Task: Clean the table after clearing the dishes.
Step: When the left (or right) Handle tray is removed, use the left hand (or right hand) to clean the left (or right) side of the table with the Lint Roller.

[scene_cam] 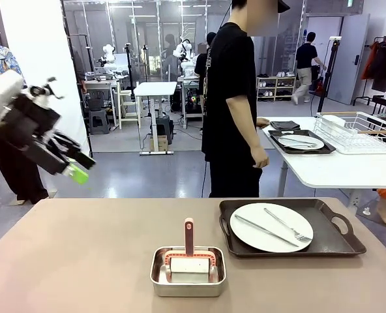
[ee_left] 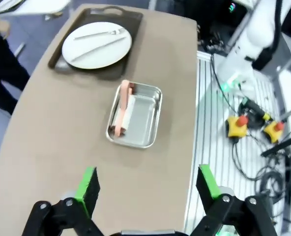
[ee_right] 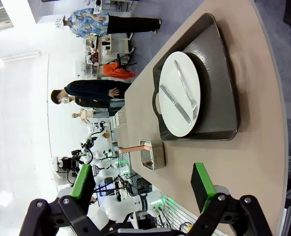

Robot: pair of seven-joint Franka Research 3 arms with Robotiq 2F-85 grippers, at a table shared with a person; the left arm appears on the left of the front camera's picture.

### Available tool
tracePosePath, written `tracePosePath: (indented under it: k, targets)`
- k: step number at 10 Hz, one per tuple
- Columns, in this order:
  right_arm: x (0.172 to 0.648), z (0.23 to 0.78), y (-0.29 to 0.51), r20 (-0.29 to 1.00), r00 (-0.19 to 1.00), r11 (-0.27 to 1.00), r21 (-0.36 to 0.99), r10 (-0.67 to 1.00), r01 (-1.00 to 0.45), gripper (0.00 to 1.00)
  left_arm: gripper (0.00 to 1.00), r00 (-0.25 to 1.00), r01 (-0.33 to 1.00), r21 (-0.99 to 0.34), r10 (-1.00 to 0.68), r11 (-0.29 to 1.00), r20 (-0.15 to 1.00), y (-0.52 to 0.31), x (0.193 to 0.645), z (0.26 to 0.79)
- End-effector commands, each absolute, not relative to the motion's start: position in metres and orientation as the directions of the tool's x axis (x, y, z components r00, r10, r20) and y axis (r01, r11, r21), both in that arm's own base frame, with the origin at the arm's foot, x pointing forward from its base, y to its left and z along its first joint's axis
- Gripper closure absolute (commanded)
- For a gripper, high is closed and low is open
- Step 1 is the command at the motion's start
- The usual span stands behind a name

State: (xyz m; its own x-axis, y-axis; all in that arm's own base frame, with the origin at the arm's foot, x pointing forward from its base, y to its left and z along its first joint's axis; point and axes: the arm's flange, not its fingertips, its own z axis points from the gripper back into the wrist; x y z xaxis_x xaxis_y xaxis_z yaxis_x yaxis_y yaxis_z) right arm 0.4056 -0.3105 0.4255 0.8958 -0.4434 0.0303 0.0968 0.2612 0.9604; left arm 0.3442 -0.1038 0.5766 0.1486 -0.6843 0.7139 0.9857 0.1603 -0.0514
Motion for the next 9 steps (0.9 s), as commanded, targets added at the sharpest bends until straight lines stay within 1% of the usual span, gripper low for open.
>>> tracePosePath:
  k: [1,2,3,4,5,6,9]
  targets:
    - [0.404,0.429,-0.310,0.027,0.895,0.259,0.961,-0.446,0.100,0.00,0.00,-0.017,0.997,0.067,-0.735,0.039,0.678,-0.146,0.343,0.562]
    - [0.404,0.429,-0.310,0.027,0.895,0.259,0.961,-0.446,0.100,0.00,0.00,-0.145,0.987,0.145,-0.771,-0.068,0.621,-0.180,0.339,0.554]
    - [0.404,0.429,-0.310,0.027,0.895,0.259,0.961,-0.446,0.100,0.00,0.00,-0.183,0.983,0.120,-0.789,-0.138,0.587,-0.209,0.337,0.544]
    - [0.404,0.429,-0.310,0.027,0.895,0.259,0.961,-0.446,0.100,0.00,0.00,-0.230,0.973,0.139,-0.806,-0.184,0.546,-0.231,0.336,0.533]
    - [0.404,0.429,-0.310,0.027,0.895,0.259,0.961,-0.446,0.100,0.00,0.00,-0.251,0.968,0.117,-0.817,-0.223,0.520,-0.245,0.331,0.521]
    - [0.404,0.429,-0.310,0.027,0.895,0.259,0.961,-0.446,0.100,0.00,0.00,-0.261,0.965,0.122,-0.822,-0.232,0.506,-0.254,0.326,0.511]
    - [0.404,0.429,-0.310,0.027,0.895,0.259,0.961,-0.446,0.100,0.00,0.00,-0.246,0.968,0.089,-0.813,-0.235,0.527,-0.258,0.320,0.516]
